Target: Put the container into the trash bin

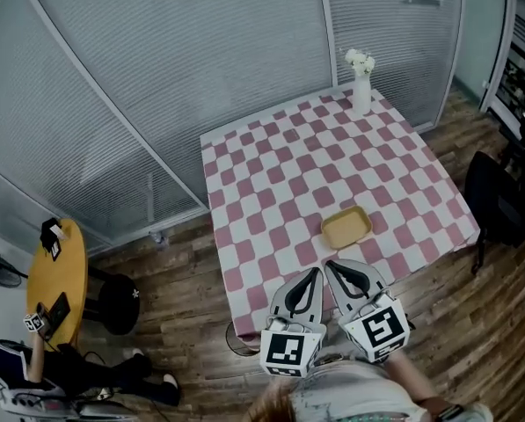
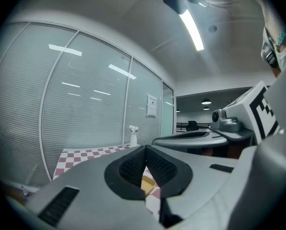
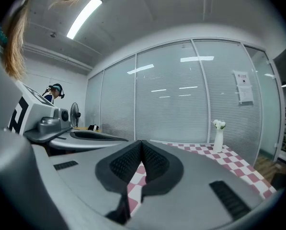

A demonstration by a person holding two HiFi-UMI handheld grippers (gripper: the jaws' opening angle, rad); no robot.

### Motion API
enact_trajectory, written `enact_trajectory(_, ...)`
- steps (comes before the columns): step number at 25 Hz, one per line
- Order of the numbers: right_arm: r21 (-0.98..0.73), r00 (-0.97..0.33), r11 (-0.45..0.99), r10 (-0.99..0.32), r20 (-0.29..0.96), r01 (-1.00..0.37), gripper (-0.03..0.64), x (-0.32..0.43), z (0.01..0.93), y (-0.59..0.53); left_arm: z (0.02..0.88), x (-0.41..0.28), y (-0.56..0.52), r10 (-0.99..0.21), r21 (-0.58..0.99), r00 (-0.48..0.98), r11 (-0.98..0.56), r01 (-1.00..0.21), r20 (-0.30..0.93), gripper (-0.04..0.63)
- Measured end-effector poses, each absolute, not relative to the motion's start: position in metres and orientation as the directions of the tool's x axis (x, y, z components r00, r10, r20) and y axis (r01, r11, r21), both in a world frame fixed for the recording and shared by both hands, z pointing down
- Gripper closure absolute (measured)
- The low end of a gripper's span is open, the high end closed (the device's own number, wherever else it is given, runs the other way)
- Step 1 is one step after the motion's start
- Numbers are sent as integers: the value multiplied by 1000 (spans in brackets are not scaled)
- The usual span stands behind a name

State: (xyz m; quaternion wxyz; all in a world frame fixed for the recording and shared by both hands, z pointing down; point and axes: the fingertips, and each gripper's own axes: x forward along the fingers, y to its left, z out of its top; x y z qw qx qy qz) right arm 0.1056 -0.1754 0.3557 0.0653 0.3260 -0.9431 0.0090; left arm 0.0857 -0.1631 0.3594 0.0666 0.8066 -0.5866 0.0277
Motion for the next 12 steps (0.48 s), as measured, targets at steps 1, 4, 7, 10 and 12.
enact_trajectory(1, 22, -784, 793, -606, 133, -609, 623, 105, 356, -180, 361, 85, -168, -945, 74, 301, -294, -953, 126, 589)
enact_trajectory(4, 22, -798, 807, -588, 129, -591, 623, 102, 356, -197, 363, 82, -182, -952, 73, 276, -268, -961, 135, 589)
enact_trajectory(7, 19, -811, 820, -569, 136, -572, 623, 100, 358, -208, 366, 79, -192, -957, 71, 250, -242, -968, 146, 589)
enact_trajectory(10, 14, -824, 834, -547, 147, -551, 623, 98, 362, -218, 369, 78, -200, -961, 75, 227, -217, -973, 159, 589)
enact_trajectory(12, 10, -831, 841, -536, 152, -541, 623, 99, 364, -224, 370, 79, -206, -961, 79, 220, -209, -975, 166, 589)
